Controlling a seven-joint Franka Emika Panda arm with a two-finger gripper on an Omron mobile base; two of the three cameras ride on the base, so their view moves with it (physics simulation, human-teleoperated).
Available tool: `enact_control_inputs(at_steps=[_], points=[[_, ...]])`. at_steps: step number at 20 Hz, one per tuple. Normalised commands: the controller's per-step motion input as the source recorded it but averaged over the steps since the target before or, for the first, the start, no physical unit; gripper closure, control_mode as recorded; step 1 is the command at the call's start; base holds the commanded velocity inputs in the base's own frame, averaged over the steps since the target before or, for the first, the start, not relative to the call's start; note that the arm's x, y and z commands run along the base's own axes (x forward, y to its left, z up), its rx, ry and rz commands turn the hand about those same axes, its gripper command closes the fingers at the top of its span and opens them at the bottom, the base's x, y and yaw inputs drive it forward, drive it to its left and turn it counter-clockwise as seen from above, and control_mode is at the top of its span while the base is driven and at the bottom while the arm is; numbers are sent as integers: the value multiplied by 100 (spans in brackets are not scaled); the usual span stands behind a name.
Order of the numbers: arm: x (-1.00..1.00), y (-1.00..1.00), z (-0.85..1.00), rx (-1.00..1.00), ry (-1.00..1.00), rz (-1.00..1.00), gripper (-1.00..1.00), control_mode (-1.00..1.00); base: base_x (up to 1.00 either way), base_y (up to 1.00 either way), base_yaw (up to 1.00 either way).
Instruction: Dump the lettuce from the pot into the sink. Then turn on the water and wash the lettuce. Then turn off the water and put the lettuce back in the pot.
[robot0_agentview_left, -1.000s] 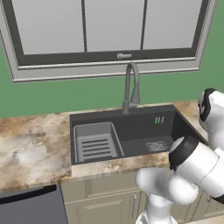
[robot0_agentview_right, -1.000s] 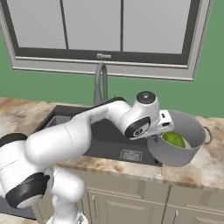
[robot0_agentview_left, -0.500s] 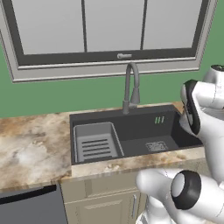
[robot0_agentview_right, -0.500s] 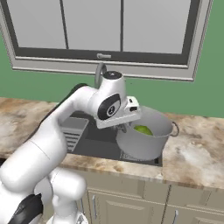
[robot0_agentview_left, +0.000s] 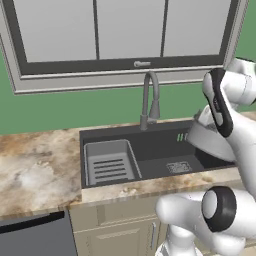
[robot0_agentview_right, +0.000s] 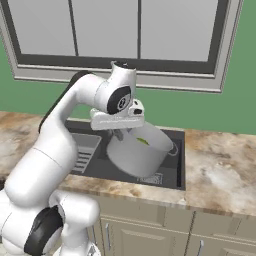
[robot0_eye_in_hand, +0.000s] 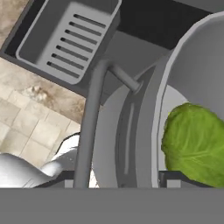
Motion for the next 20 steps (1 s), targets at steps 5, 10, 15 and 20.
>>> enact_control_inputs(at_steps=[5,10,15,20], points=[[5,23,9,20,0,1,100,-100,0,0,0],[2,12,0,21,0,0,100,-100,0,0,0],[22,1,-7,15,-3,0,100,-100,0,0,0],[52,1,-18,7,-9,0,100,-100,0,0,0]])
